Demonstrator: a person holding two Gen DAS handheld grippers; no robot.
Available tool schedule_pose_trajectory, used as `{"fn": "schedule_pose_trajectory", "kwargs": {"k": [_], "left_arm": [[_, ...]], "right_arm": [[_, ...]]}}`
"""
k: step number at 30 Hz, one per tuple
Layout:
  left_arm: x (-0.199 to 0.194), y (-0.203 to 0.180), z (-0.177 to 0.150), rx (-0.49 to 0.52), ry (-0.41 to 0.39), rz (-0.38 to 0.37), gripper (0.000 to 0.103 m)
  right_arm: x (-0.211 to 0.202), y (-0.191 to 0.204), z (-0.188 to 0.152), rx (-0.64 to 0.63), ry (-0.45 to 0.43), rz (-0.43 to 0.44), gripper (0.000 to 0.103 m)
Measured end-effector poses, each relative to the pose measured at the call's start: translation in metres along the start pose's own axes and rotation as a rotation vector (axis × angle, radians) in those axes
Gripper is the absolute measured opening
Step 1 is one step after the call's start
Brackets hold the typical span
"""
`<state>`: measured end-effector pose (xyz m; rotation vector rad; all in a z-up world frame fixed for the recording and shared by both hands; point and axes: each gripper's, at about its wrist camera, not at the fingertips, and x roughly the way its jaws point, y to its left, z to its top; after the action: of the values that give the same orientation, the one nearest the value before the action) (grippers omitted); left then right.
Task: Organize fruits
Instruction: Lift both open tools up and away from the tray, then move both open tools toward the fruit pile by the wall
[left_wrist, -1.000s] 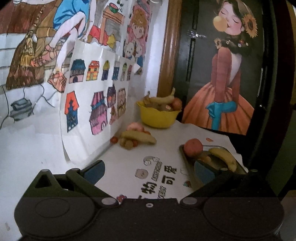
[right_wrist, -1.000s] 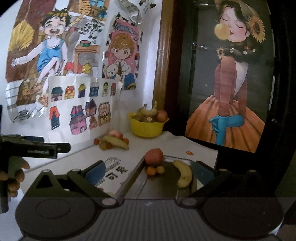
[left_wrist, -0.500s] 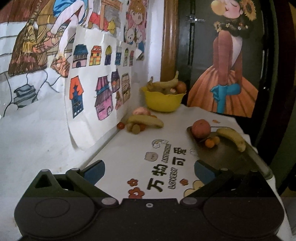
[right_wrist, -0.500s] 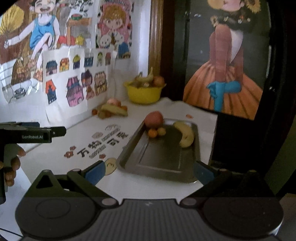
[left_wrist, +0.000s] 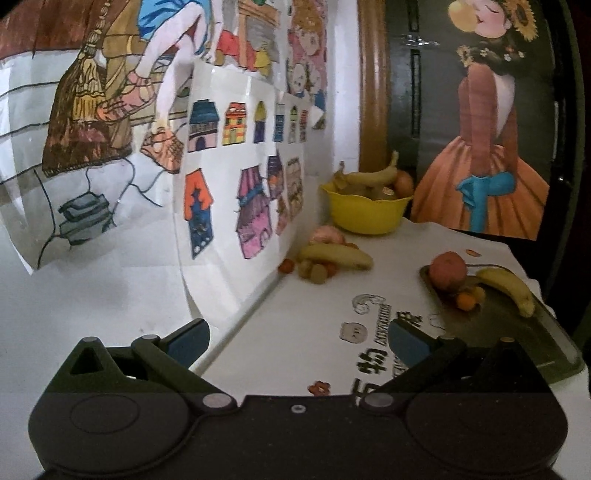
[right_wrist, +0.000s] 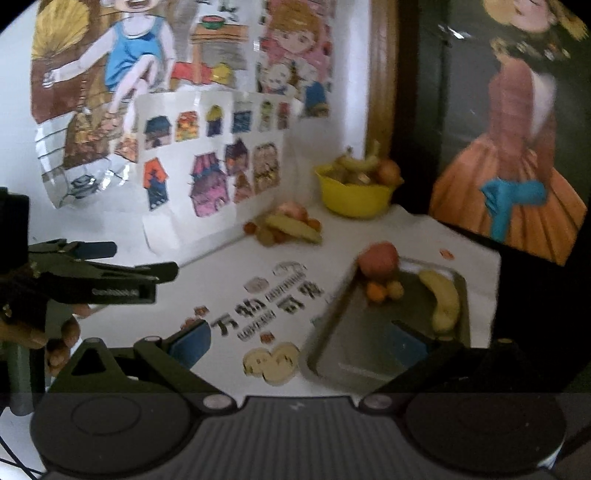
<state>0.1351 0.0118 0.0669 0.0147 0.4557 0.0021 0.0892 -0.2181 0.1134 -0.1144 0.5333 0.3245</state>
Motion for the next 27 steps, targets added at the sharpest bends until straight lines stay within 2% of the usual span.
{"fn": "schedule_pose_trajectory", "kwargs": {"k": [8,11,15,19,23,27], "left_arm": [[0.025,0.012,0.009,-0.013,0.009,0.034,0.102],[0.036,0.017,0.009,-0.032,-0.037,0.0,0.102],[0.054,0.02,0.012,-0.055,-0.055,-0.016,0.102],[0.075,0.015,0.016,-0.013,-0.049,-0.015,0.102],[0.093,0.009,0.021,0.013,-0.045,-0.026,0.102],[0.109,0.005,0.027,0.011,-0.059,-0.051,0.102]], "right_arm": [[0.034,0.013,0.027,-0.062,-0.008,0.053,0.103],[0.05,0.011,0.035,-0.076,-0.008,0.066,0.103],[0.073,0.004,0.047,-0.134,-0.083,0.081,0.103],[0.102,-0.007,0.063,-0.186,-0.13,0.071,0.103],[0.132,-0.03,0.088,-0.171,-0.129,0.11,0.103],[0.154,-0.053,0.12,-0.093,-0.156,0.182,0.103]]}}
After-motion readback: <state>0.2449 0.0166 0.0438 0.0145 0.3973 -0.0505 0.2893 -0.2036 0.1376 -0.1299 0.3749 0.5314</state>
